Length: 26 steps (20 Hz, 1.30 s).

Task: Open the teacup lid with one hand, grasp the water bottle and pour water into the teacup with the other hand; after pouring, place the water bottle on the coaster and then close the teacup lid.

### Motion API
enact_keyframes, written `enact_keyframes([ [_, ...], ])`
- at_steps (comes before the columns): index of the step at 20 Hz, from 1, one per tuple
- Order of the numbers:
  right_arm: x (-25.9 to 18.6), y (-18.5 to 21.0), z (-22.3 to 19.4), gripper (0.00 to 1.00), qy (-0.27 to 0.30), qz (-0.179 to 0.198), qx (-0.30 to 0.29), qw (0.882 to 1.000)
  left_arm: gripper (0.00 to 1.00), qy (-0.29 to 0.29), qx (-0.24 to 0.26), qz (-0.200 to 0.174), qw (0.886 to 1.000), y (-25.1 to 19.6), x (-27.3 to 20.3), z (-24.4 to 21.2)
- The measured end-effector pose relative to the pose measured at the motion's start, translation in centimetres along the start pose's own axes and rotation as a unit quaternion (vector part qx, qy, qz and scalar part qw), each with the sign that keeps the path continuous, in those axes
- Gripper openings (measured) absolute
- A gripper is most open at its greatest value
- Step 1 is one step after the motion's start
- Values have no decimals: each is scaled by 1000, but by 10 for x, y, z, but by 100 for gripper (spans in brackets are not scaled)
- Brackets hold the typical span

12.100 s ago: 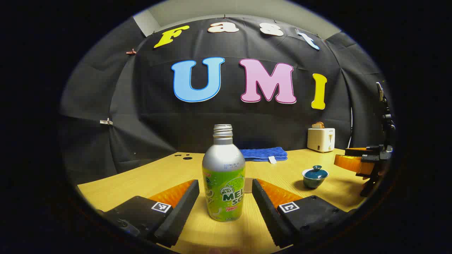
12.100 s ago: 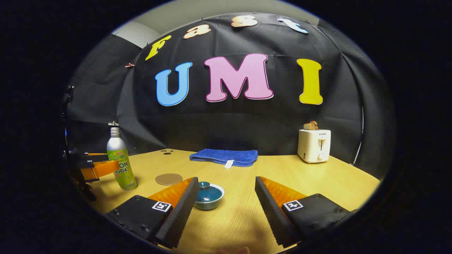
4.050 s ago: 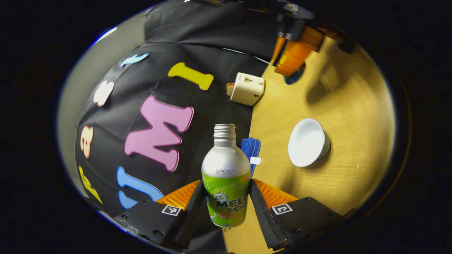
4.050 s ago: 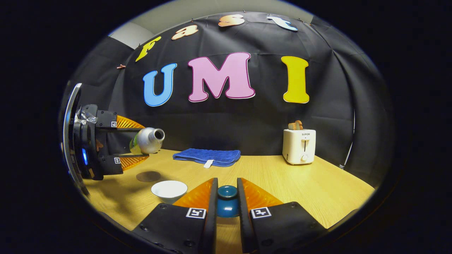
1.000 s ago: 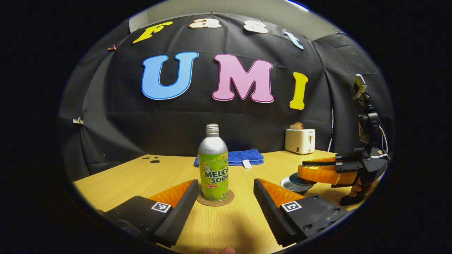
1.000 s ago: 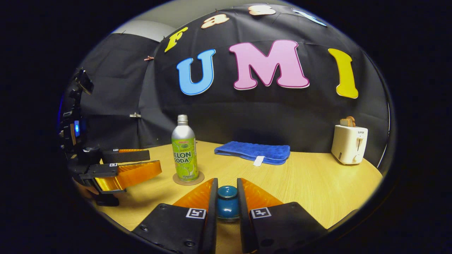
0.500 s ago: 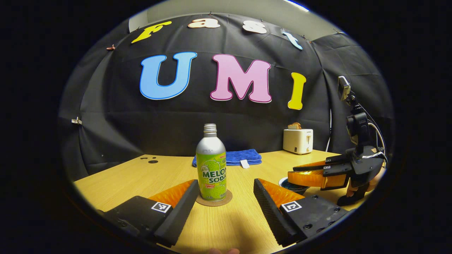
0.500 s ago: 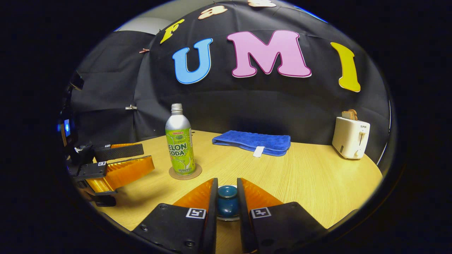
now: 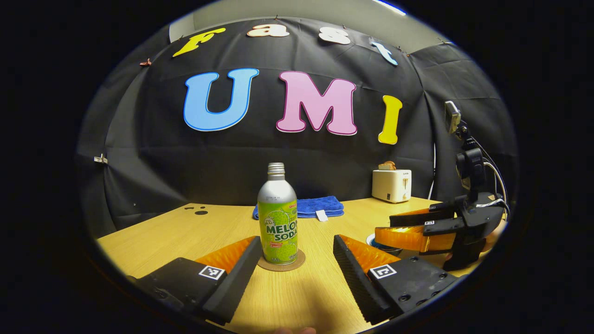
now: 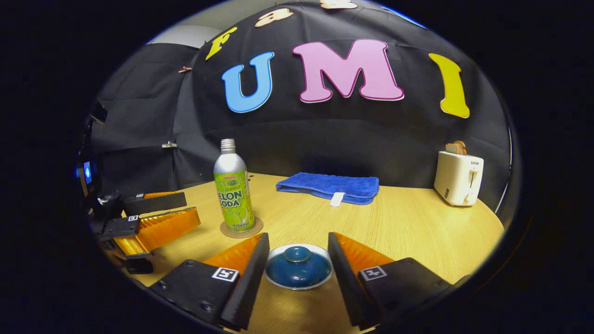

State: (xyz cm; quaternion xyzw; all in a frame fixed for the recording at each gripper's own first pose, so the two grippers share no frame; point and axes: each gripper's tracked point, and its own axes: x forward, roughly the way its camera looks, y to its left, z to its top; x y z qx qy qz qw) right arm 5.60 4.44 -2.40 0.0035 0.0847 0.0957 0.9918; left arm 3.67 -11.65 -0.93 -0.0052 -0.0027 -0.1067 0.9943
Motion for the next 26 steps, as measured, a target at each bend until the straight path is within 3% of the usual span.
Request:
enact_keyframes([
  [1,-5,-1,3,89,-12,-3,1,1000,97,0,0,0,1000,0,0,-1],
  [2,-9,-2,9,93,-31,-6,1,1000,98,0,0,0,1000,0,-1,0],
  [4,-23,-6,24,95,-82,-20,-3,996,98,0,0,6,1000,2,-1,0],
  [5,-25,-11,24,96,-75,-32,-9,997,98,0,0,7,1000,2,0,-1],
  [9,-46,-8,18,96,-80,-33,-6,996,98,0,0,12,1000,3,0,-1],
  [13,-65,-17,15,96,-81,-57,-5,995,98,0,0,12,1000,3,-1,-1],
  [26,-66,-20,15,97,-80,-68,-3,994,98,0,0,12,1000,4,-1,0],
])
